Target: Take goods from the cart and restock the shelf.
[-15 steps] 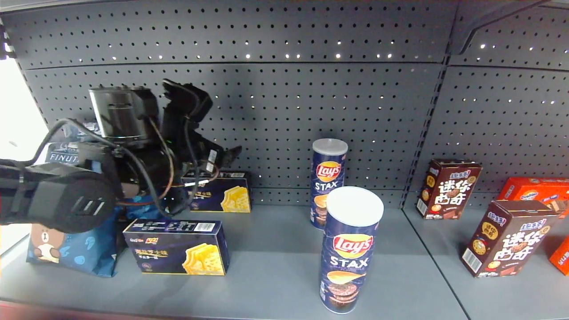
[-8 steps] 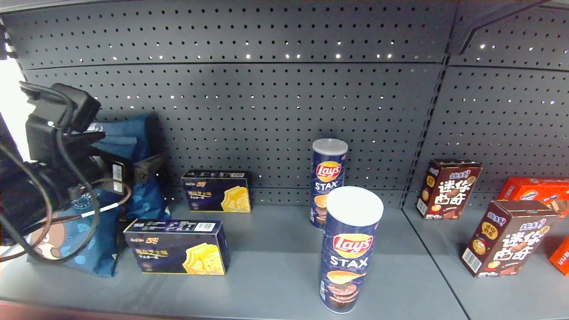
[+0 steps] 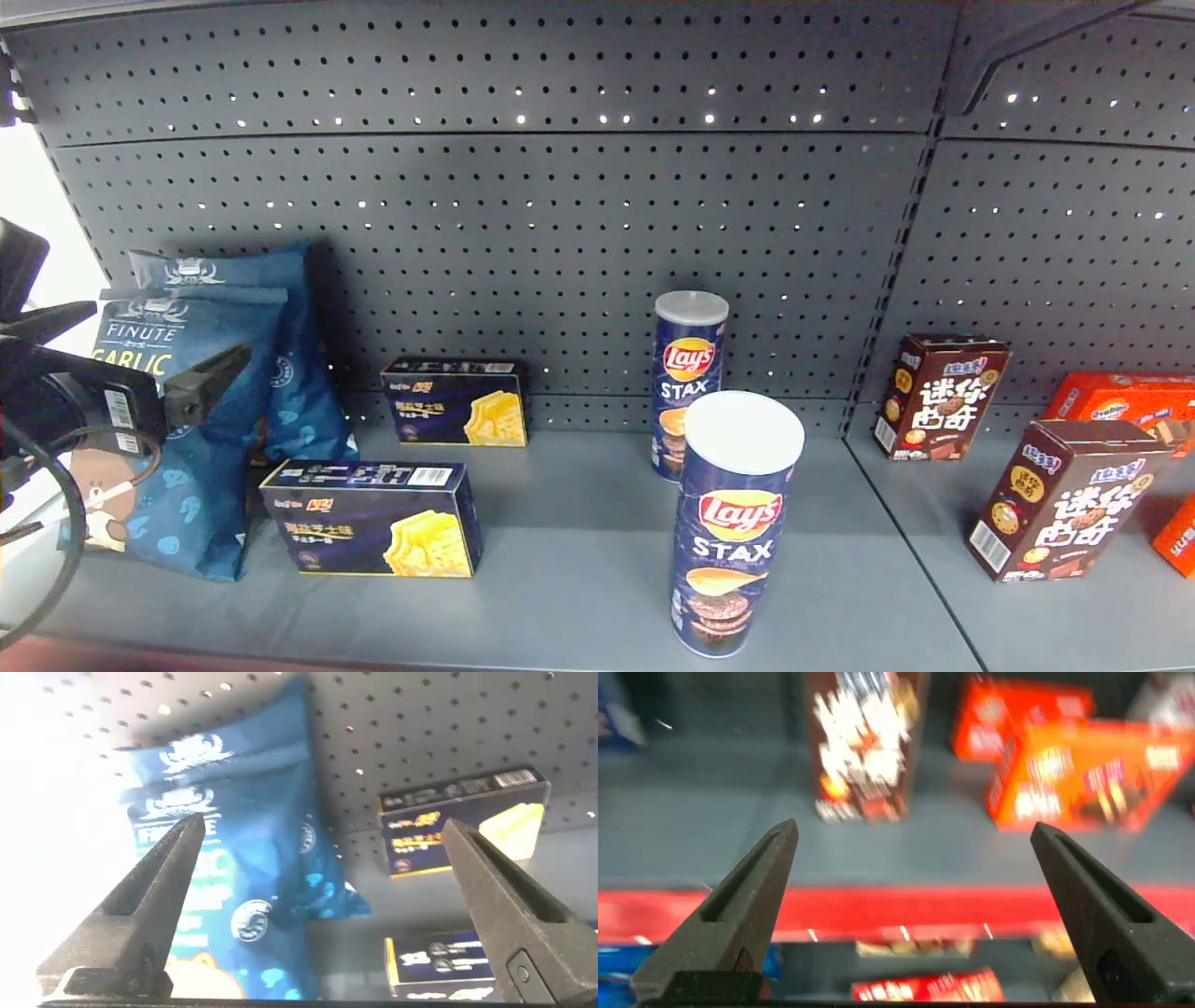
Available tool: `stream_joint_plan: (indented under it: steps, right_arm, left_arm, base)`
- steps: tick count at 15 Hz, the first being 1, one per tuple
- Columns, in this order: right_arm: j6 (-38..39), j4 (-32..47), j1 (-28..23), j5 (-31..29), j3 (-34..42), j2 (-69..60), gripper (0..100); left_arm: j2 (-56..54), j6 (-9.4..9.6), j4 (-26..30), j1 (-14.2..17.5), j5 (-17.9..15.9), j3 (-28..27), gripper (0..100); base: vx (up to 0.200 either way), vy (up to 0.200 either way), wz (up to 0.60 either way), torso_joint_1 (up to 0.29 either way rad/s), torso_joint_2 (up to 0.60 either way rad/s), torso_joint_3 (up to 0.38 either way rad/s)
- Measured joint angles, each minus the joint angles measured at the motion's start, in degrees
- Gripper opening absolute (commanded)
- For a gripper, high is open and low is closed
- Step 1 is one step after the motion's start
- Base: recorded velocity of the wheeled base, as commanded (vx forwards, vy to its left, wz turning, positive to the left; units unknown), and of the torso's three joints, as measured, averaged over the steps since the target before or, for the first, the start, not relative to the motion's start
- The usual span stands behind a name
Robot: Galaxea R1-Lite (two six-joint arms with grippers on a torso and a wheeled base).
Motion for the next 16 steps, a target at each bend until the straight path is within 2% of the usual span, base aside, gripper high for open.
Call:
stream_joint_plan:
  steps: [2, 5, 8, 10, 13, 16]
  right_arm:
    - [-1.1, -0.9, 3.3, 3.0, -5.7, 8.8, 100]
    - [-2.6, -8.1, 13.0, 5.1, -11.2, 25.9, 100]
    - [-2.2, -18.4, 22.7, 3.2, -13.1, 41.2, 100]
    - [-1.0, -22.8, 27.3, 1.4, -13.3, 49.6, 100]
    - [-0.5, -24.5, 31.4, 0.6, -13.1, 58.3, 100]
    - [-0.4, -24.9, 32.9, 0.6, -14.1, 63.7, 100]
  left_arm:
    - [-0.2, 0.0, 0.0, 0.3, 0.0, -0.3, 100]
    - [-0.3, 0.04, 0.0, 0.7, 0.0, 0.3, 100]
    - [-0.2, 0.04, 0.0, 0.8, 0.0, 0.0, 100]
    - [-0.2, 0.06, 0.0, 0.8, 0.0, 0.4, 100]
    - [-0.3, 0.06, 0.0, 0.8, 0.0, 0.5, 100]
    - [0.0, 0.04, 0.0, 0.8, -0.1, -0.1, 100]
  base:
    - [0.0, 0.0, 0.0, 0.0, 0.0, 0.0]
    - [0.0, 0.0, 0.0, 0.0, 0.0, 0.0]
    - [0.0, 0.0, 0.0, 0.0, 0.0, 0.0]
    - [0.0, 0.0, 0.0, 0.0, 0.0, 0.0]
    - [0.0, 0.0, 0.0, 0.0, 0.0, 0.0]
    - [0.0, 0.0, 0.0, 0.0, 0.0, 0.0]
